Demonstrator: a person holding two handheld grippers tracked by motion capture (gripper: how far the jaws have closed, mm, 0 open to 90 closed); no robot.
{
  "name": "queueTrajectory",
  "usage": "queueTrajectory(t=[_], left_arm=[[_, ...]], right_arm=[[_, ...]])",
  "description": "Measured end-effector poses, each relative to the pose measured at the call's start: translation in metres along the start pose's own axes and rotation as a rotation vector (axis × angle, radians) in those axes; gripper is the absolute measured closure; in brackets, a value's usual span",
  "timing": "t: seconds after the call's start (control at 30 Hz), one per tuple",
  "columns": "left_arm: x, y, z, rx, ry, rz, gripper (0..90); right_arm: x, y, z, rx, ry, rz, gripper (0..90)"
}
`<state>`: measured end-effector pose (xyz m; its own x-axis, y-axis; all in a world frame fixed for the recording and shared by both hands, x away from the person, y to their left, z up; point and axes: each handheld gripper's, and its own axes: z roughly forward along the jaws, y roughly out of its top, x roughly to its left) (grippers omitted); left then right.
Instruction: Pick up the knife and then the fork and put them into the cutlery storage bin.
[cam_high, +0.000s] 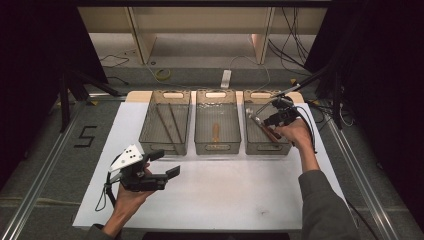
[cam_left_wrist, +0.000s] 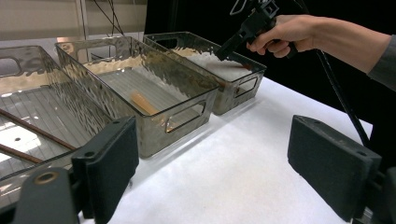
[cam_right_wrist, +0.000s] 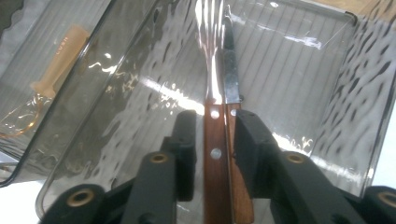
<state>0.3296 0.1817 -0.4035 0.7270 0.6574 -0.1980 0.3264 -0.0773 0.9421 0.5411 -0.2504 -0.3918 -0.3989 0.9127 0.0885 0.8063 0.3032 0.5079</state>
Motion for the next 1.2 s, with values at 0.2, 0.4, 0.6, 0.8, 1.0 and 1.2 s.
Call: queueTrajectory(t=[0.2,0.4,0.6,0.8,1.0,1.2], left_arm=[[0.0,0.0,0.0,-0.001,0.0,-0.001,16.1],[0.0,0.0,0.0,0.003,0.0,-0.001,16.1],[0.0,0.0,0.0,0.008,0.001,0.001,16.1],[0.002,-0.002,0.001,0.012,0.008,-0.006,16.1],[0.003,-0.003,0.002,0.016,0.014,-0.016,16.1],[0.003,-0.002,0.004,0.028,0.005,-0.009,16.1]], right_arm=[[0.006,0.0,-0.009,-0.037,0.03,-0.023,56.0],[0.02,-0.008,-0.024,-0.092,0.052,-0.057,47.7],[0.032,-0.024,-0.037,-0.154,0.077,-0.08,40.9],[0.051,-0.05,-0.051,-0.256,0.113,-0.104,37.1],[0.061,-0.077,-0.056,-0.305,0.157,-0.122,35.7],[0.068,-0.094,-0.064,-0.358,0.213,-0.111,33.7]])
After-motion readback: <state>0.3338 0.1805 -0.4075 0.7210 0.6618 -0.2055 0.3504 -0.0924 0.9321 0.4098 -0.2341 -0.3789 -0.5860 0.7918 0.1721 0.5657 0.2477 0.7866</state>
